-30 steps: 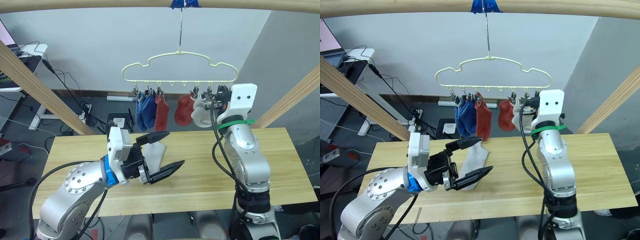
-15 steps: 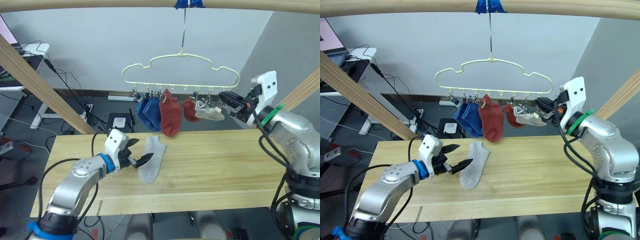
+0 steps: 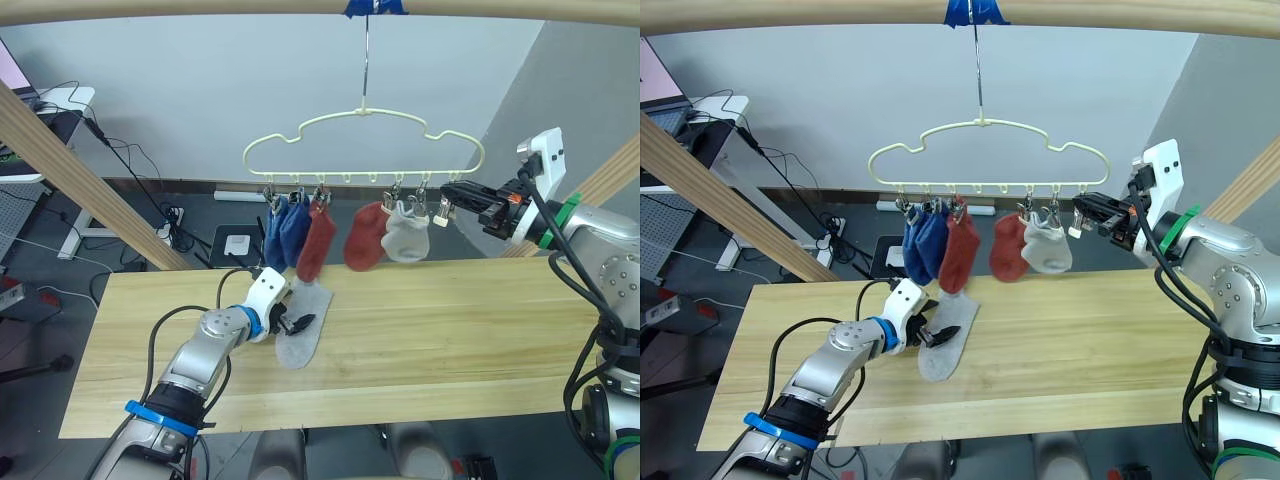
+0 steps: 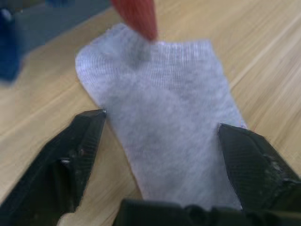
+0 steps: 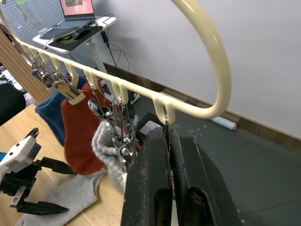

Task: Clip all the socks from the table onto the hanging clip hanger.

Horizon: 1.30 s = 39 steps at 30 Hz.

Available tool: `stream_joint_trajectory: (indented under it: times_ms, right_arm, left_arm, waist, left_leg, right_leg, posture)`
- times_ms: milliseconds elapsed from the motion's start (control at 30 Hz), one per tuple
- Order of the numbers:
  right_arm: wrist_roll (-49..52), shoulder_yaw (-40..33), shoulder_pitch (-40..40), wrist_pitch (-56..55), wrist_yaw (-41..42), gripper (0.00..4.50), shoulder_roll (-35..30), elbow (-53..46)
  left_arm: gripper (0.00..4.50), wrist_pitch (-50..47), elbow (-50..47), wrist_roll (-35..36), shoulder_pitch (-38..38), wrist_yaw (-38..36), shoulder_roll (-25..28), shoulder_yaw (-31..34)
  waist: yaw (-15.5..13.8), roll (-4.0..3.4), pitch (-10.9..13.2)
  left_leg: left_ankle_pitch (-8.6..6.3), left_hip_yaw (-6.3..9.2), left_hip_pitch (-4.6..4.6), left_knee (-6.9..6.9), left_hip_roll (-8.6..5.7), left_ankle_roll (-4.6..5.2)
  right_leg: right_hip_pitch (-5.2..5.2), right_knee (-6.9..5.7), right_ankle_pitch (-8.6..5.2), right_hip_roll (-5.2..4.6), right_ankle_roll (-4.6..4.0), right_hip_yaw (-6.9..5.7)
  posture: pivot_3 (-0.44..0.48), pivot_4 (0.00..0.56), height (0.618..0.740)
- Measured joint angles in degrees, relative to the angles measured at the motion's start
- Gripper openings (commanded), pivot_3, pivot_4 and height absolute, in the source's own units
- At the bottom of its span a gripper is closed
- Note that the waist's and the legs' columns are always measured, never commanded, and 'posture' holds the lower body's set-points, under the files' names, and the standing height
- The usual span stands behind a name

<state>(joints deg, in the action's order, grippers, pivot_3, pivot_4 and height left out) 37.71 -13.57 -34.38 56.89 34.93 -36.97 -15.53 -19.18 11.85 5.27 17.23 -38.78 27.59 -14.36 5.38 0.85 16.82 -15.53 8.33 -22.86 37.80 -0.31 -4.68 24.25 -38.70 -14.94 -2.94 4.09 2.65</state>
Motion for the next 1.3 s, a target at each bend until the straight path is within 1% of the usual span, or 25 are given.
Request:
stream_joint_trajectory:
  times_ms: [67, 100, 167, 300, 367, 500, 667, 800, 867, 1033, 1100, 1200, 1300]
  right_arm:
    - [0.1, 0.0, 0.0, 0.0, -0.1, 0.00, 0.0, 0.0]
    - [0.1, 0.0, 0.1, 0.0, -0.2, 0.00, 0.0, -0.1]
    - [0.1, 0.0, 0.3, 0.0, -0.4, 0.00, 0.0, -0.4]
    - [0.5, 0.0, 1.1, 0.0, -1.1, 0.00, 0.0, -1.3]
    - [1.2, 0.2, 1.7, 0.0, -1.1, 0.00, 0.0, -1.8]
    - [2.5, 0.2, 1.6, 1.6, -1.2, 0.00, -0.4, -1.9]
    - [6.5, -1.2, -0.1, 6.9, -1.0, 0.00, -3.0, -0.8]
    - [10.5, -3.5, -1.4, 11.4, -0.5, 0.00, -4.4, 1.4]
    - [12.5, -4.4, -2.6, 14.0, -0.4, 0.00, -4.8, 2.9]
    - [20.1, -10.4, -6.3, 24.3, -2.4, 0.00, -4.3, 9.4]
    - [22.7, -12.5, -6.7, 28.1, -3.3, 0.00, -3.8, 10.5]
    - [26.4, -15.9, -7.2, 32.7, -6.0, 0.00, -1.2, 11.8]
    - [29.0, -18.7, -7.4, 34.9, -9.9, 0.00, 1.2, 12.3]
  left_arm:
    - [2.63, 0.5, -0.2, -0.1, -0.7, -1.5, 0.3, 0.0]
    - [2.40, 0.7, -0.3, -0.2, -1.0, -2.1, 0.4, 0.0]
    - [1.80, 1.0, -0.6, -0.4, -1.5, -3.1, 0.4, 0.0]
    - [0.55, 3.3, -1.0, -1.6, -2.6, -3.3, 0.3, 0.0]
    - [0.03, 4.6, -2.9, -1.6, -4.1, -3.4, 0.0, 0.0]
    - [0.03, 4.8, -8.1, -0.2, -6.0, -5.0, -0.3, 0.2]
    - [0.03, 5.0, -17.9, 6.4, -7.8, -10.5, -0.1, 1.8]
    - [0.03, 6.7, -25.8, 10.4, -8.7, -16.6, 3.0, 1.8]
    - [0.03, 7.9, -28.0, 11.3, -8.5, -18.7, 3.9, 1.8]
    - [0.03, 12.3, -28.3, 11.3, -5.7, -20.3, 3.1, 1.8]
    - [0.03, 14.0, -27.8, 11.2, -3.6, -19.8, 1.1, 1.6]
    - [0.03, 15.9, -26.5, 11.0, -1.0, -18.8, -2.3, 1.1]
    - [0.03, 17.2, -24.4, 10.5, 1.0, -17.6, -5.3, 0.8]
  waist:
    - [0.1, 0.00, 0.0]
    - [0.1, 0.00, 0.0]
    - [0.1, 0.00, 0.0]
    - [0.1, 0.00, 0.0]
    - [0.1, 0.00, 0.0]
    - [0.1, 0.01, 0.0]
    - [0.0, 0.01, 0.0]
    - [-0.1, 0.00, 0.0]
    - [-0.1, 0.00, 0.0]
    - [-0.3, 0.01, 0.0]
    - [-0.3, 0.01, 0.0]
    - [-0.2, 0.01, 0.0]
    - [-0.1, 0.01, 0.0]
  left_leg:
    - [0.00, 0.00, 0.01, 0.01, -0.01, 0.00]
    - [0.00, 0.00, 0.02, 0.01, -0.01, 0.00]
    - [0.00, 0.00, 0.02, 0.02, -0.01, 0.00]
    - [0.00, 0.00, 0.02, 0.03, 0.00, 0.00]
    - [0.00, 0.00, 0.01, 0.02, -0.02, 0.00]
    - [0.00, 0.00, 0.00, 0.02, -0.03, 0.00]
    - [0.00, 0.00, 0.01, 0.03, -0.03, 0.00]
    - [0.00, -0.01, 0.00, 0.00, -0.02, 0.00]
    - [0.00, -0.03, 0.00, 0.02, -0.02, 0.00]
    - [0.00, -0.05, -0.02, 0.04, -0.02, 0.01]
    - [0.00, -0.11, -0.04, 0.04, -0.01, 0.01]
    - [-0.01, -0.30, -0.05, 0.03, 0.04, 0.03]
    - [-0.01, -0.39, -0.05, 0.04, 0.07, 0.04]
  right_leg:
    - [-0.01, -0.01, 0.00, -0.01, 0.00, 0.01]
    - [-0.01, -0.01, 0.00, -0.01, 0.00, 0.01]
    - [-0.01, -0.04, 0.00, -0.01, 0.00, 0.00]
    - [-0.01, -0.04, 0.00, -0.01, 0.00, 0.00]
    - [-0.01, -0.03, 0.00, -0.03, 0.00, 0.00]
    - [-0.02, -0.03, 0.00, -0.05, 0.00, 0.00]
    - [-0.04, -0.01, 0.00, -0.05, 0.00, -0.01]
    - [-0.05, 0.04, 0.00, -0.05, 0.01, -0.02]
    - [-0.07, 0.07, 0.00, -0.05, 0.00, -0.01]
    - [-0.08, 0.08, 0.00, -0.04, 0.00, -0.02]
    - [-0.08, 0.09, 0.00, -0.04, 0.00, -0.01]
    - [-0.07, 0.09, 0.00, -0.04, 0.01, 0.01]
    - [-0.07, 0.08, 0.00, -0.04, 0.01, 0.02]
  posture:
    - [-0.195, 0.276, 0.740]
    - [-0.195, 0.277, 0.740]
    - [-0.195, 0.278, 0.740]
    - [-0.189, 0.281, 0.740]
    - [-0.188, 0.284, 0.740]
    - [-0.186, 0.283, 0.740]
    - [-0.188, 0.282, 0.740]
    - [-0.191, 0.276, 0.740]
    - [-0.193, 0.273, 0.740]
    - [-0.198, 0.268, 0.740]
    - [-0.199, 0.268, 0.740]
    - [-0.200, 0.268, 0.740]
    - [-0.205, 0.267, 0.740]
